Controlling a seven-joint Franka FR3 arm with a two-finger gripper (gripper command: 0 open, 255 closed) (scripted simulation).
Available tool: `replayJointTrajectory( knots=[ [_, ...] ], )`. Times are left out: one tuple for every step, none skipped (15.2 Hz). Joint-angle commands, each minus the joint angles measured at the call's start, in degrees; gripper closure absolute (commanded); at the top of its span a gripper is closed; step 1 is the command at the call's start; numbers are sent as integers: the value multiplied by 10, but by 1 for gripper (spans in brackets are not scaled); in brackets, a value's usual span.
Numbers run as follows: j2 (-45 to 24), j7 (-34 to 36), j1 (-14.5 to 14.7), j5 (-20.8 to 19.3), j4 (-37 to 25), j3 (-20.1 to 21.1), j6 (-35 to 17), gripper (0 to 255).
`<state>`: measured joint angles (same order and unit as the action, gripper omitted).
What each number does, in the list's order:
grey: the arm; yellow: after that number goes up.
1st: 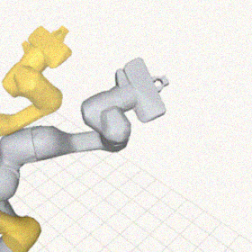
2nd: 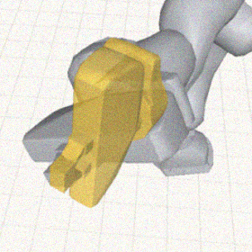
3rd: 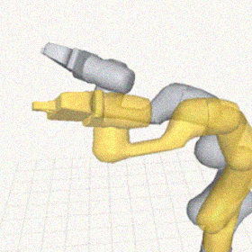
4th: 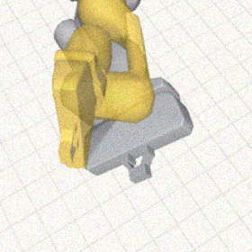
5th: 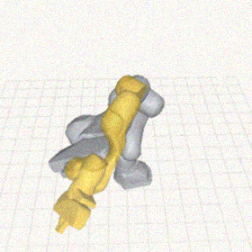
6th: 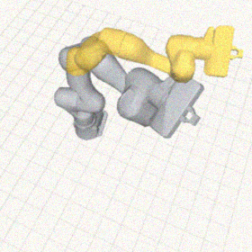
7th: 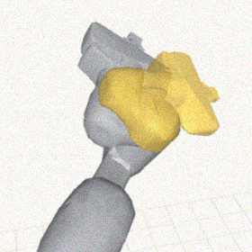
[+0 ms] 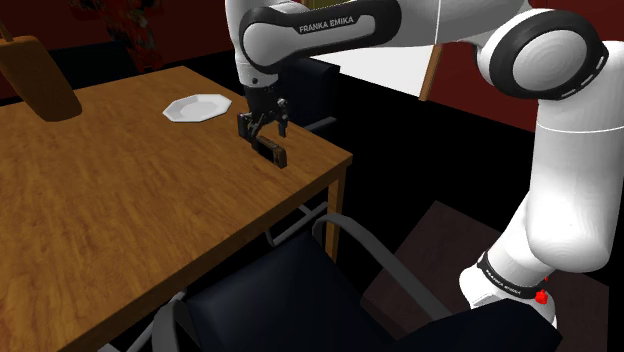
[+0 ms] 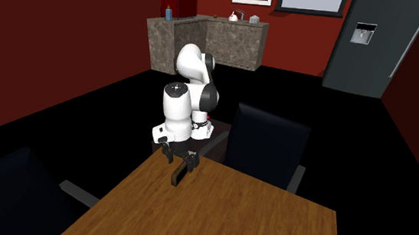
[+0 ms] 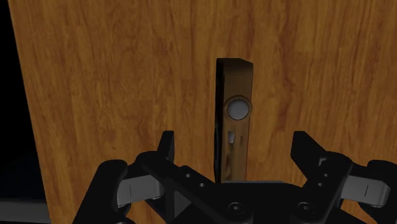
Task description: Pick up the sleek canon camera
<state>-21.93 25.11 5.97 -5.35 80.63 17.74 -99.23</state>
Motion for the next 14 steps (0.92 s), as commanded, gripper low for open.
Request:
replayJointTrajectory(
  knots=[
    [-3,1,0,-1,11,0,-14,0],
    [-3,1,0,-1,19,0,-21,0],
    [-3,1,-1,-1,26,-1,-29,0],
    [-4,2,-1,-2,37,-1,-41,0],
    [-4,2,-1,-2,37,-1,-41,0],
    [-4,2,-1,-2,37,-1,-41,0],
    [-4,2,-1,-2,37,-1,-40,255],
    [-4,3,0,-2,36,-1,-40,255],
    [-4,3,0,-2,36,-1,-40,255],
    [-4,3,0,-2,36,-1,-40,255],
    [-4,3,0,-2,36,-1,-40,255],
    [-4,3,0,-2,36,-1,-40,255],
    [-4,3,0,-2,36,-1,-40,255],
    [-4,3,0,-2,36,-1,-40,255]
  ],
)
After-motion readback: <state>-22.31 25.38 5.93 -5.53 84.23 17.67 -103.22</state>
